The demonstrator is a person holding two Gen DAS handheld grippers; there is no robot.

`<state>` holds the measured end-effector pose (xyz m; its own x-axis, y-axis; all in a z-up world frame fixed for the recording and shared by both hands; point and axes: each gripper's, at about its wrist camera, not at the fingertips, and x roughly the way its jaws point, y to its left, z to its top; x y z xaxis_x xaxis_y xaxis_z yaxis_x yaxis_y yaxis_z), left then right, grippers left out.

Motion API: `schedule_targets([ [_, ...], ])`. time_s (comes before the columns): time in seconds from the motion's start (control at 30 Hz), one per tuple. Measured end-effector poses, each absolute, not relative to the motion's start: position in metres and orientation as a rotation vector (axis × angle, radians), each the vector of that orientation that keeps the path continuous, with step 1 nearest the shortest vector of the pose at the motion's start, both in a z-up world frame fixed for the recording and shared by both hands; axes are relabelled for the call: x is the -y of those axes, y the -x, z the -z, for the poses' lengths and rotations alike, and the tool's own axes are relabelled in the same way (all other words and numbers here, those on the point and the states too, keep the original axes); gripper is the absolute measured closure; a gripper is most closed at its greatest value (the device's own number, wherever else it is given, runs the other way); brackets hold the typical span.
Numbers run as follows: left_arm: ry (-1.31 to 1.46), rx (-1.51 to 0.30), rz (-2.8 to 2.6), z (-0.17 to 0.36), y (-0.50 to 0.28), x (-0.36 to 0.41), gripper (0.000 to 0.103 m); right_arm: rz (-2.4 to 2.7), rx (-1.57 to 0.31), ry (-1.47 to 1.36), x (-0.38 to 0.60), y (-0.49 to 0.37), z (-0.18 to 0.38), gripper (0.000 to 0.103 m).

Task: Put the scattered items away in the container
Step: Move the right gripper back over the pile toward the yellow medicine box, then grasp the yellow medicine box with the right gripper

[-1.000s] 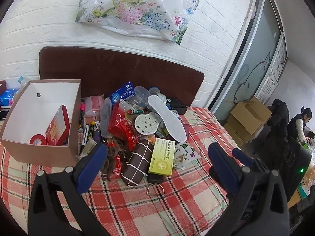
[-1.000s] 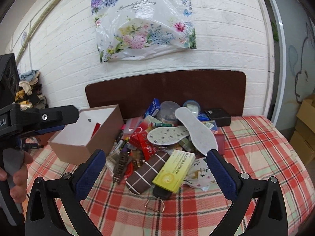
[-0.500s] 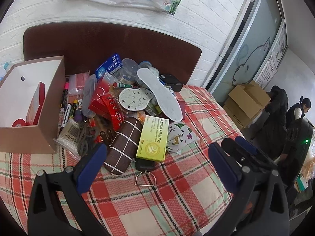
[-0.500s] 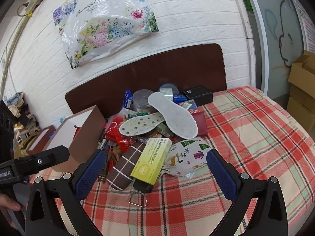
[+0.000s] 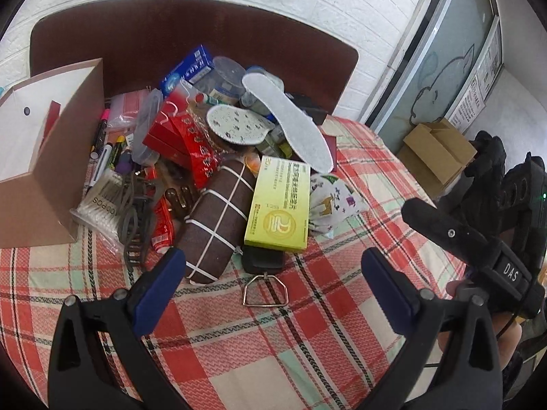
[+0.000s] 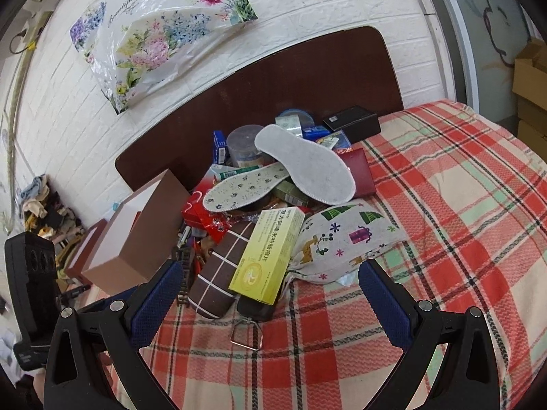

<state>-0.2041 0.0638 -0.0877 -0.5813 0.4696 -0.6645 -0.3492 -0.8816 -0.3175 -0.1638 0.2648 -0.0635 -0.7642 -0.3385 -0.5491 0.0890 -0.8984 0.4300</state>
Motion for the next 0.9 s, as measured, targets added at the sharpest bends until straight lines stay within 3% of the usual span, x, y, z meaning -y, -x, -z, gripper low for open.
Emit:
schedule_targets([
  [0.6,1.092,0.126,-2.295,0.136,0.229,-0.103,0.001,2.341,0.815,-1.053,-0.267,0.2,0.13,0.001],
  [0.73,1.11,0.123,-2.275,0.145,0.24,-0.107,0.008,2.297,0.821,-1.059,-0.266,0.211,0.141,0.001],
  [0.9,1.114,0.125,-2.266,0.153,0.257,-0.11,0.014,2.24,0.794,-1.076,-0.26,0.227,0.153,0.018],
])
